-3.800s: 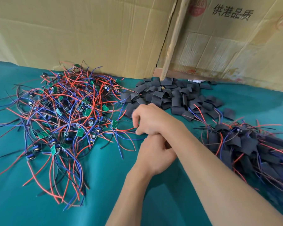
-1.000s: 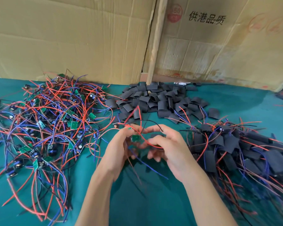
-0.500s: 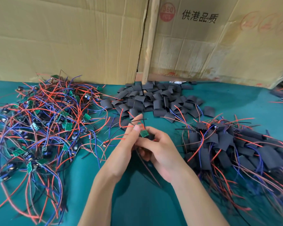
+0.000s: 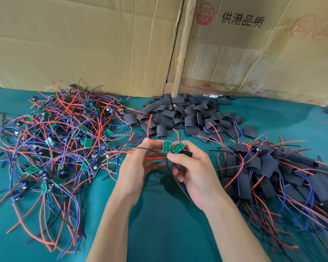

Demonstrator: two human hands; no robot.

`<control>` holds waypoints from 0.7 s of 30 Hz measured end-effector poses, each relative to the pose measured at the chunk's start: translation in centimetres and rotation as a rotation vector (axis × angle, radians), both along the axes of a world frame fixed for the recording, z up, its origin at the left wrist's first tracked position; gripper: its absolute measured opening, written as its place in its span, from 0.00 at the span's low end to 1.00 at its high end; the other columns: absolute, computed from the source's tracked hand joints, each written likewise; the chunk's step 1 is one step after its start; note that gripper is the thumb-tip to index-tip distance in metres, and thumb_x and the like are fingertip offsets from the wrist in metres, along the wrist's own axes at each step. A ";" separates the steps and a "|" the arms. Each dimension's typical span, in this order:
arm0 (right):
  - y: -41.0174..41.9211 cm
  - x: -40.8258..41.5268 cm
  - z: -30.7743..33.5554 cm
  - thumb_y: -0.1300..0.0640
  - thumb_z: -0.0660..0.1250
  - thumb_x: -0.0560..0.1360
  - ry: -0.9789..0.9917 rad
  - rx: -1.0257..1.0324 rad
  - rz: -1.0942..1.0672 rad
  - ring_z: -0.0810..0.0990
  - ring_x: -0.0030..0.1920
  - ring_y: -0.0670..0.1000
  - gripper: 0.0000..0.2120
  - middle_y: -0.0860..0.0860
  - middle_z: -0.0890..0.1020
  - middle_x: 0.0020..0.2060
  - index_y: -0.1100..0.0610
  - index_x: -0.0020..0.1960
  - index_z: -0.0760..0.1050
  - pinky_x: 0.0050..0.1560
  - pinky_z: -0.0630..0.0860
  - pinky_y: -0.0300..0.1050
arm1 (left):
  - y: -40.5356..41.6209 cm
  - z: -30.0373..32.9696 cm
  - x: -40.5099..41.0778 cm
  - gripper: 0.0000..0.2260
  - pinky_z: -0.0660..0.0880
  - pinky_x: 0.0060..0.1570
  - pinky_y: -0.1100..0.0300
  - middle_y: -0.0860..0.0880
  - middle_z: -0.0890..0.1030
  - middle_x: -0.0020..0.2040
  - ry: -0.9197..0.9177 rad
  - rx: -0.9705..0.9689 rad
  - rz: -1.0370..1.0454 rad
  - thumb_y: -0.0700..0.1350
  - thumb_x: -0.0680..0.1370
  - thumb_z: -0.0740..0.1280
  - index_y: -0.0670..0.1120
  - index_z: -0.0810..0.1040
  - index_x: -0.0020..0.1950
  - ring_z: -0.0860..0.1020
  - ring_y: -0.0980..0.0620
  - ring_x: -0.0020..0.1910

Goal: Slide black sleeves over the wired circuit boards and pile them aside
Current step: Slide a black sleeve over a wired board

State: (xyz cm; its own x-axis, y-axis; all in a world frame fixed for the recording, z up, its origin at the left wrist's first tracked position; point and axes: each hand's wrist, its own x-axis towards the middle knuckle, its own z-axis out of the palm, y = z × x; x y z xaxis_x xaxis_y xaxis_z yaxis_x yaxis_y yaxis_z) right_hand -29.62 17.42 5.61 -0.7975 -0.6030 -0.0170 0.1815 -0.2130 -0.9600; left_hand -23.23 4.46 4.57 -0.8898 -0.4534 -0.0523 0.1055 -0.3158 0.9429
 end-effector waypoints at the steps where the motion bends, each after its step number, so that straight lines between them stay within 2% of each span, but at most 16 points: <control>1: 0.0 0.0 0.1 0.58 0.73 0.67 -0.003 -0.018 0.014 0.70 0.28 0.48 0.07 0.48 0.77 0.33 0.48 0.42 0.83 0.25 0.60 0.39 | 0.0 0.0 0.0 0.18 0.77 0.53 0.48 0.41 0.86 0.50 -0.004 -0.017 -0.014 0.53 0.81 0.59 0.44 0.85 0.52 0.82 0.45 0.48; 3: 0.0 -0.1 0.2 0.56 0.73 0.66 0.004 -0.042 0.070 0.70 0.29 0.48 0.07 0.48 0.80 0.36 0.48 0.44 0.84 0.25 0.61 0.39 | 0.0 -0.1 0.0 0.16 0.75 0.55 0.44 0.38 0.85 0.47 -0.006 -0.092 -0.055 0.51 0.80 0.62 0.42 0.83 0.55 0.82 0.41 0.47; 5: 0.1 0.0 0.2 0.54 0.73 0.68 0.011 -0.025 0.075 0.70 0.29 0.48 0.07 0.48 0.79 0.34 0.48 0.46 0.85 0.26 0.60 0.40 | 0.1 -0.1 0.0 0.18 0.75 0.53 0.46 0.37 0.85 0.47 -0.013 -0.143 -0.060 0.52 0.79 0.59 0.43 0.83 0.56 0.82 0.40 0.46; 7: 0.1 -0.1 0.2 0.53 0.73 0.70 -0.007 0.006 0.000 0.70 0.27 0.49 0.05 0.48 0.77 0.30 0.48 0.45 0.85 0.26 0.59 0.40 | 0.2 -0.2 0.0 0.17 0.78 0.46 0.53 0.41 0.86 0.45 -0.012 -0.149 -0.034 0.54 0.79 0.60 0.48 0.86 0.51 0.83 0.43 0.44; 9: 0.0 -0.1 0.2 0.52 0.72 0.72 -0.029 0.005 -0.057 0.71 0.26 0.49 0.05 0.51 0.79 0.31 0.49 0.44 0.86 0.25 0.59 0.40 | 0.3 -0.1 0.0 0.17 0.78 0.37 0.61 0.47 0.85 0.39 -0.006 -0.125 -0.015 0.54 0.82 0.61 0.51 0.87 0.43 0.83 0.49 0.36; 12: -0.1 0.0 0.3 0.53 0.72 0.73 -0.031 -0.018 -0.094 0.71 0.26 0.49 0.04 0.55 0.82 0.36 0.48 0.44 0.86 0.25 0.58 0.40 | 0.2 0.1 0.1 0.22 0.76 0.31 0.61 0.46 0.83 0.34 0.010 -0.103 0.010 0.53 0.85 0.60 0.50 0.87 0.38 0.80 0.49 0.29; 14: 0.1 -0.3 0.4 0.56 0.72 0.76 -0.040 -0.031 -0.150 0.70 0.25 0.49 0.06 0.56 0.83 0.36 0.48 0.42 0.86 0.25 0.59 0.39 | -0.3 0.2 0.7 0.16 0.75 0.29 0.62 0.45 0.80 0.31 0.028 -0.099 -0.024 0.56 0.78 0.69 0.48 0.85 0.35 0.79 0.48 0.27; 15: 0.3 -0.6 0.4 0.58 0.72 0.76 -0.046 -0.039 -0.180 0.70 0.26 0.49 0.08 0.55 0.83 0.36 0.48 0.42 0.86 0.24 0.59 0.38 | -0.6 0.2 1.1 0.13 0.74 0.28 0.63 0.45 0.80 0.31 0.032 -0.097 -0.092 0.56 0.74 0.72 0.48 0.84 0.35 0.79 0.49 0.26; 17: 0.9 -1.1 0.6 0.58 0.74 0.73 -0.081 -0.071 -0.219 0.69 0.28 0.50 0.05 0.54 0.82 0.33 0.51 0.39 0.86 0.24 0.61 0.37 | -1.1 0.1 1.9 0.11 0.75 0.29 0.63 0.44 0.81 0.31 0.041 -0.093 -0.346 0.54 0.71 0.70 0.47 0.84 0.38 0.80 0.49 0.27; 18: 1.2 -1.3 0.8 0.58 0.76 0.70 -0.104 -0.103 -0.215 0.68 0.27 0.50 0.01 0.53 0.80 0.31 0.53 0.40 0.85 0.24 0.61 0.37 | -1.2 0.1 2.2 0.10 0.76 0.29 0.63 0.44 0.82 0.32 0.047 -0.082 -0.513 0.51 0.73 0.69 0.46 0.84 0.41 0.81 0.50 0.28; 20: 1.8 -1.8 0.8 0.57 0.74 0.68 -0.123 -0.149 -0.199 0.66 0.24 0.48 0.06 0.52 0.76 0.27 0.59 0.42 0.85 0.24 0.61 0.37 | -1.3 0.3 2.7 0.10 0.77 0.30 0.65 0.44 0.84 0.36 0.105 -0.012 -0.842 0.48 0.78 0.69 0.41 0.84 0.48 0.84 0.51 0.31; 21: 2.1 -2.0 0.8 0.56 0.72 0.68 -0.106 -0.138 -0.198 0.65 0.23 0.48 0.07 0.52 0.74 0.26 0.58 0.42 0.85 0.24 0.60 0.37 | -1.3 0.5 2.8 0.12 0.78 0.30 0.65 0.44 0.85 0.39 0.176 0.058 -0.957 0.48 0.80 0.68 0.39 0.83 0.53 0.85 0.51 0.34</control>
State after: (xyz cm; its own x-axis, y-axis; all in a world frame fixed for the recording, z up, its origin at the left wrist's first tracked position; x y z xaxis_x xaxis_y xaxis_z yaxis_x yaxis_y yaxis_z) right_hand -31.57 19.49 6.44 -0.8982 -0.4382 -0.0357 0.2219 -0.3817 -0.8973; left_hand -20.43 3.19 5.06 -0.8777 0.4647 0.1169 -0.0826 -0.3869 0.9184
